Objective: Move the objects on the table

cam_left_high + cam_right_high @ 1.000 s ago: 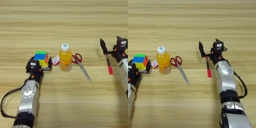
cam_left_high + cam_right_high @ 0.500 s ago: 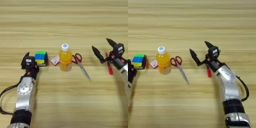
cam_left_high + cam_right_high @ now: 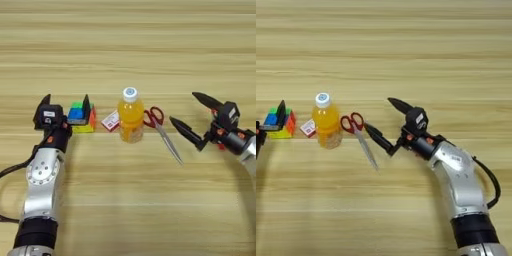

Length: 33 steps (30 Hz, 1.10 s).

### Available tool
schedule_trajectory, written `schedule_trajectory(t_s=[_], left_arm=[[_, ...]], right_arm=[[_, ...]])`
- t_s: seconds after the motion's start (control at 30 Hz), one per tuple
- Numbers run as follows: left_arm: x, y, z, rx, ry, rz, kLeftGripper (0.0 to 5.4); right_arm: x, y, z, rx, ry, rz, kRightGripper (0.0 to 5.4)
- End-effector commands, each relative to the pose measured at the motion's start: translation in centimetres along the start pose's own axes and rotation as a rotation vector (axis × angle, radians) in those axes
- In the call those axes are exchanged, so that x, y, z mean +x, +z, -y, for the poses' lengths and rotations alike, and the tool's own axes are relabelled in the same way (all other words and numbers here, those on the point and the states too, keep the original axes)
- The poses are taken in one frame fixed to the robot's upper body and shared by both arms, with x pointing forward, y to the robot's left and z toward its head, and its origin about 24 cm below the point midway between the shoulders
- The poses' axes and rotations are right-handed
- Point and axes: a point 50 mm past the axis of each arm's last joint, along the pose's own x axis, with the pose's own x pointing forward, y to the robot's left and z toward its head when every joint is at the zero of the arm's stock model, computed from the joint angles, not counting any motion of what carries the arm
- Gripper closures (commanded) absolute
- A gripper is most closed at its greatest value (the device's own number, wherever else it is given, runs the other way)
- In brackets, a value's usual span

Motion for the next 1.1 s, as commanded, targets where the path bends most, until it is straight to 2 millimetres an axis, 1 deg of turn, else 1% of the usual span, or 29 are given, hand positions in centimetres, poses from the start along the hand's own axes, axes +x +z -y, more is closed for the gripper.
schedule_trajectory(t_s=[0.03,0.23,0.33,0.43,0.6,1.1], left_arm=[[0.2,-0.2,-0.3,0.006,0.006,-0.018,0.00],[0.4,-0.7,-0.5,-0.005,0.038,-0.032,0.00],[0.6,-0.9,-0.2,-0.011,0.035,-0.035,0.00],[0.6,-0.9,0.3,-0.005,0.019,-0.029,0.00],[0.6,-0.9,0.8,-0.007,0.004,-0.028,0.00],[0.5,-0.9,1.5,0.001,-0.025,-0.021,0.00]], right_arm=[[1.0,-0.1,-1.2,-0.002,0.066,-0.004,0.00],[2.1,-0.4,-2.3,0.007,0.100,0.002,0.00],[3.0,-0.4,-2.7,0.001,0.113,0.006,0.00],[3.8,-0.3,-2.7,0.002,0.106,0.014,0.00],[4.6,-0.5,-2.9,0.013,0.111,0.016,0.00],[6.8,-0.3,-3.4,0.010,0.149,0.032,0.00]])
